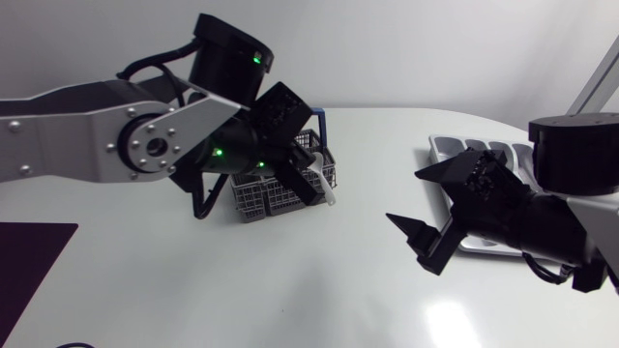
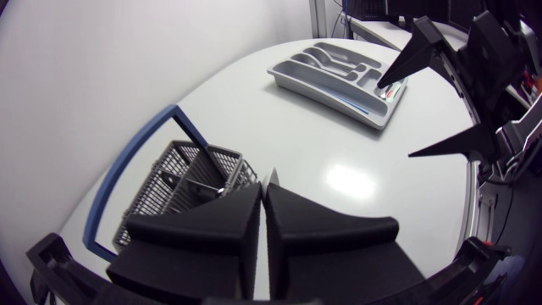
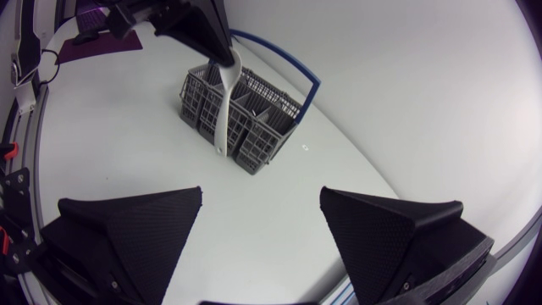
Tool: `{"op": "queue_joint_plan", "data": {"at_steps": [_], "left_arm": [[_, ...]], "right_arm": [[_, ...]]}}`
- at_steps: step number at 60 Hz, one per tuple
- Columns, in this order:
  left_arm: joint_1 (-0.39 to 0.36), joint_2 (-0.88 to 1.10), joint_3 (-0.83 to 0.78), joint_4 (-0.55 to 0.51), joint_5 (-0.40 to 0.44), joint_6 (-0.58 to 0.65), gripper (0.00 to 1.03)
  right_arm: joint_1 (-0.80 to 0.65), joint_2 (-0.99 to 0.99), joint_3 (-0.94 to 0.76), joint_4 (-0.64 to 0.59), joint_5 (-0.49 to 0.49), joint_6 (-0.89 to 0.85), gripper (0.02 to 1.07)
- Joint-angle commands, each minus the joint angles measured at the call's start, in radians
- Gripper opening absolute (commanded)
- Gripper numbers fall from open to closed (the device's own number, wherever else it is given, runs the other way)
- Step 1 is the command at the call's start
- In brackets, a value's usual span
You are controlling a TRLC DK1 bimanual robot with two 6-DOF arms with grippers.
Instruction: Unload the cutlery basket into the drawer organizer.
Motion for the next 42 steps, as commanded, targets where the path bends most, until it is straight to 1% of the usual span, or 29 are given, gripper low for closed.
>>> {"op": "queue_joint_plan", "data": {"at_steps": [1, 6, 10, 18, 29, 38, 42], "left_arm": [[-0.003, 0.059, 0.082, -0.035, 0.023, -0.093, 0.03], [0.005, 0.099, 0.145, -0.087, 0.063, -0.159, 0.03], [0.011, 0.117, 0.176, -0.108, 0.089, -0.204, 0.03], [0.006, 0.135, 0.211, -0.136, 0.112, -0.27, 0.03], [-0.006, 0.145, 0.236, -0.16, 0.121, -0.31, 0.03], [-0.004, 0.158, 0.248, -0.166, 0.147, -0.342, 0.03], [-0.003, 0.163, 0.251, -0.166, 0.155, -0.348, 0.03]], "right_arm": [[0.069, 0.022, -0.004, 0.037, 0.045, 0.073, 1.02], [0.131, 0.065, 0.013, 0.074, 0.093, 0.107, 1.01], [0.14, 0.108, 0.03, 0.097, 0.096, 0.129, 0.95], [0.149, 0.187, 0.056, 0.143, 0.094, 0.164, 0.91], [0.151, 0.254, 0.11, 0.172, 0.097, 0.201, 0.73], [0.161, 0.314, 0.157, 0.186, 0.11, 0.221, 0.52], [0.171, 0.335, 0.176, 0.186, 0.119, 0.231, 0.52]]}}
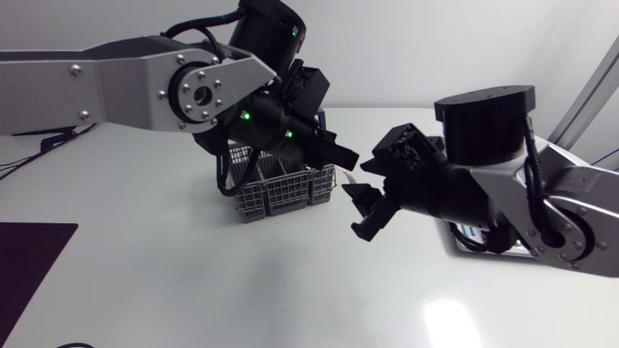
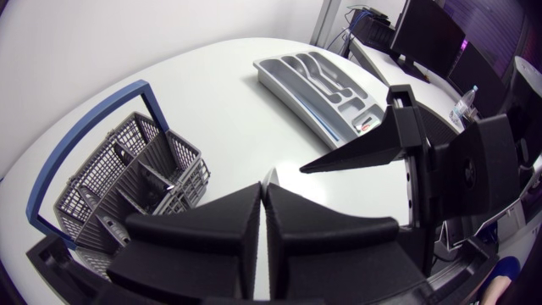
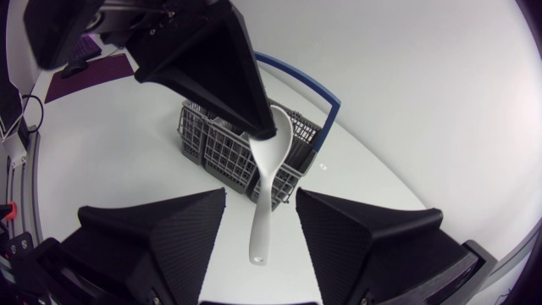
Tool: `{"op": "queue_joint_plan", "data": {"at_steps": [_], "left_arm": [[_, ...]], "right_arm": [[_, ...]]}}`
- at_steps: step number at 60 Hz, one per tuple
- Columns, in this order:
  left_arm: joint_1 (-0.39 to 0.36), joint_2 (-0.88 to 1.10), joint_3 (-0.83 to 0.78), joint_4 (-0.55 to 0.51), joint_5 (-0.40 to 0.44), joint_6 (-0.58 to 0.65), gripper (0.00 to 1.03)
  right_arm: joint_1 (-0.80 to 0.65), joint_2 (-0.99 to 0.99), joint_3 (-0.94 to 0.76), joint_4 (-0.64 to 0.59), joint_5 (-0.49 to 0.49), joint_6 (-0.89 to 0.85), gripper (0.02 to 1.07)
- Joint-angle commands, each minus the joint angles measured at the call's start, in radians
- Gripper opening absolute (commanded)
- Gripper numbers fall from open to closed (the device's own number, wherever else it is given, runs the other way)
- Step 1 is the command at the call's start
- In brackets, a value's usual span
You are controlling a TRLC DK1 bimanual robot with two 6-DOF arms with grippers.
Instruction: Unload the cutlery basket into the drawer organizer.
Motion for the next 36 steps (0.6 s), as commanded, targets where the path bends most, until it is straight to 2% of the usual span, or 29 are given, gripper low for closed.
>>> {"op": "queue_joint_plan", "data": {"at_steps": [1, 3, 11, 21, 36], "left_arm": [[-0.002, 0.03, 0.034, -0.007, 0.019, -0.039, 0.03], [-0.002, 0.032, 0.036, -0.008, 0.022, -0.04, 0.03], [0.009, 0.035, 0.039, -0.011, 0.048, -0.057, 0.03], [0.015, 0.033, 0.039, -0.011, 0.067, -0.07, 0.03], [0.017, 0.026, 0.039, -0.011, 0.087, -0.08, 0.03]], "right_arm": [[0.015, 0.036, 0.039, 0.011, 0.016, 0.038, 0.52], [0.017, 0.046, 0.048, 0.011, 0.017, 0.04, 0.49], [0.018, 0.082, 0.074, 0.017, 0.02, 0.044, 0.23], [0.017, 0.104, 0.079, 0.019, 0.02, 0.044, 0.12], [0.015, 0.113, 0.07, 0.01, 0.007, 0.041, 0.09]]}}
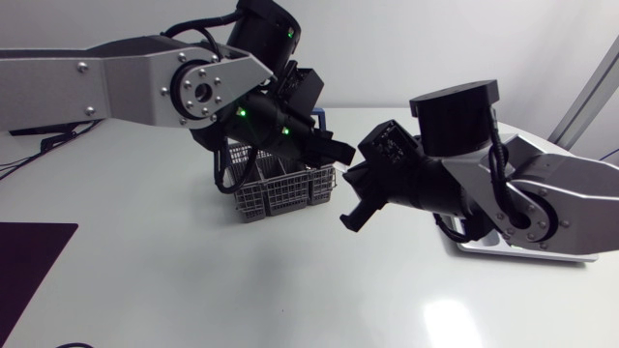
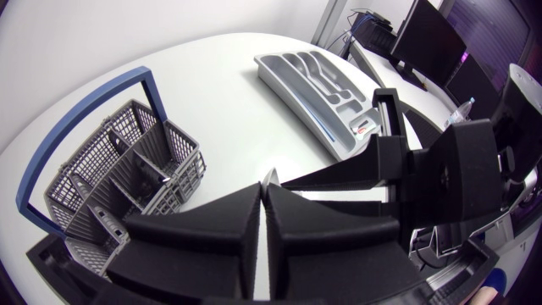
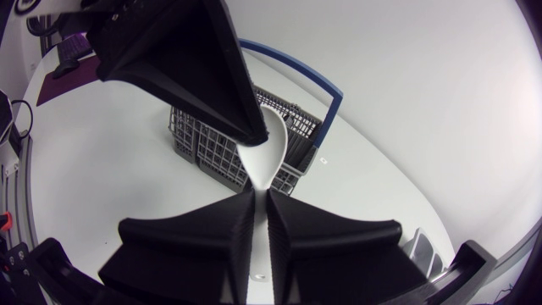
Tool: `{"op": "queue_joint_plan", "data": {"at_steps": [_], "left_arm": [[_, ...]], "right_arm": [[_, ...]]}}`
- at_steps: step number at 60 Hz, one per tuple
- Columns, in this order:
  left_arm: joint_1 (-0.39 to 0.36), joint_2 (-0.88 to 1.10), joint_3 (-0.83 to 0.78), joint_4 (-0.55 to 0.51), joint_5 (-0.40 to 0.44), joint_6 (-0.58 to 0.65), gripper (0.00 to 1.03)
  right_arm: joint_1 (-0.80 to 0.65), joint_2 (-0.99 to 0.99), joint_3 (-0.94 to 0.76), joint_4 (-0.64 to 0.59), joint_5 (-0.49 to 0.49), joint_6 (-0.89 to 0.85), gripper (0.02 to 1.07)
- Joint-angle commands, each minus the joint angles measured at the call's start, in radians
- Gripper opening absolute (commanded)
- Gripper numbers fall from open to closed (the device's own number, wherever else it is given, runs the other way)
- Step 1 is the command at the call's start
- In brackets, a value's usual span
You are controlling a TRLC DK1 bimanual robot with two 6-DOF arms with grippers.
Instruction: Unload the cutlery basket into the drawer organizer.
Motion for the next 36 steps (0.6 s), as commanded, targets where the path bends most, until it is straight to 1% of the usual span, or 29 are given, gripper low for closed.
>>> {"op": "queue_joint_plan", "data": {"at_steps": [1, 13, 18, 27, 30, 32, 34, 36], "left_arm": [[-0.004, 0.01, 0.027, 0.005, 0.034, -0.031, 0.03], [-0.006, -0.004, 0.027, 0.005, 0.053, -0.031, 0.04], [-0.004, -0.01, 0.027, 0.006, 0.053, -0.031, 0.11], [0.0, -0.036, 0.028, 0.031, 0.053, -0.031, 0.39], [0.005, -0.047, 0.028, 0.055, 0.053, -0.03, 0.51], [0.008, -0.053, 0.028, 0.066, 0.053, -0.03, 0.57], [0.016, -0.059, 0.031, 0.085, 0.053, -0.031, 0.65], [0.02, -0.064, 0.034, 0.094, 0.053, -0.03, 0.69]], "right_arm": [[0.007, 0.015, 0.012, 0.003, -0.021, 0.015, 0.09], [0.005, 0.016, 0.014, -0.01, -0.04, 0.015, 0.09], [0.005, 0.013, 0.009, -0.013, -0.047, 0.014, 0.09], [0.005, 0.002, 0.001, -0.027, -0.064, 0.014, 0.09], [0.005, -0.002, -0.002, -0.036, -0.075, 0.012, 0.09], [0.005, -0.005, -0.006, -0.037, -0.079, 0.009, 0.09], [0.005, -0.011, -0.013, -0.039, -0.081, 0.005, 0.09], [0.007, -0.016, -0.017, -0.04, -0.084, 0.003, 0.09]]}}
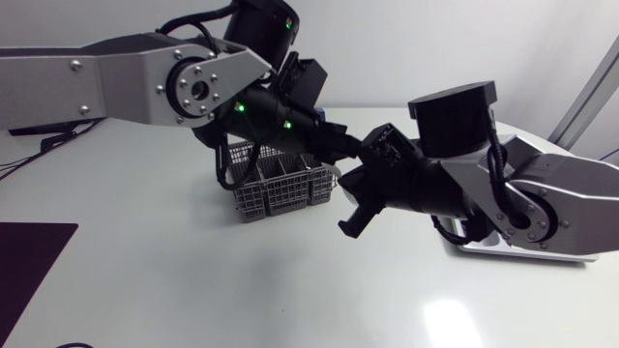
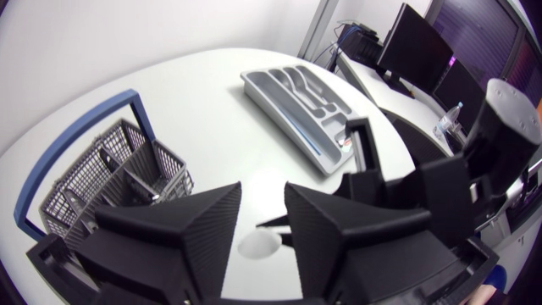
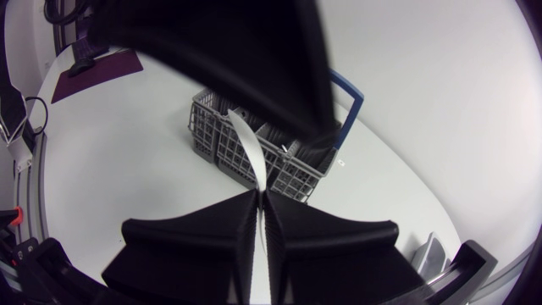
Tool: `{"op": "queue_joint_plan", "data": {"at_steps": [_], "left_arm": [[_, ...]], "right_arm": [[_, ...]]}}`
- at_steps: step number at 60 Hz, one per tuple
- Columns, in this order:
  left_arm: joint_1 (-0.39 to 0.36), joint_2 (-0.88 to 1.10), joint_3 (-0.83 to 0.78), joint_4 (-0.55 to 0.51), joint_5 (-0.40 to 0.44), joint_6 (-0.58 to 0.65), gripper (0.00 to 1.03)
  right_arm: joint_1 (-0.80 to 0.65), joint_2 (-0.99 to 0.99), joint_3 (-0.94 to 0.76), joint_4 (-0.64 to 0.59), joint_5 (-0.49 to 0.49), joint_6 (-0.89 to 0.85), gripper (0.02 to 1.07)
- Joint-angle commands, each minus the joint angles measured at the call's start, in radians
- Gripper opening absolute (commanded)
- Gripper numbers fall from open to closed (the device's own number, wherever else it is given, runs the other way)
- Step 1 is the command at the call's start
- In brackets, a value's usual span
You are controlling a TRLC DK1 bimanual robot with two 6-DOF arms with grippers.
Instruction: Unload the cutlery basket into the drawer organizer.
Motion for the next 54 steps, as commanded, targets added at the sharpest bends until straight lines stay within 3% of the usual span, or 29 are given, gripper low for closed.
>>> {"op": "queue_joint_plan", "data": {"at_steps": [1, 21, 40, 54], "left_arm": [[0.02, -0.051, 0.036, 0.034, 0.011, -0.026, 0.71], [0.12, -0.066, 0.074, 0.096, 0.005, 0.029, 0.73], [0.166, -0.023, 0.019, 0.09, -0.049, 0.32, 0.73], [0.128, 0.008, -0.028, 0.102, -0.129, 0.5, 0.73]], "right_arm": [[0.008, -0.017, -0.02, -0.017, -0.013, 0.003, 0.09], [-0.091, -0.089, -0.072, -0.095, -0.128, -0.08, 0.09], [-0.508, -0.132, -0.078, -0.313, -0.374, -0.442, 0.09], [-0.844, -0.075, -0.035, -0.472, -0.421, -0.821, 0.09]]}}
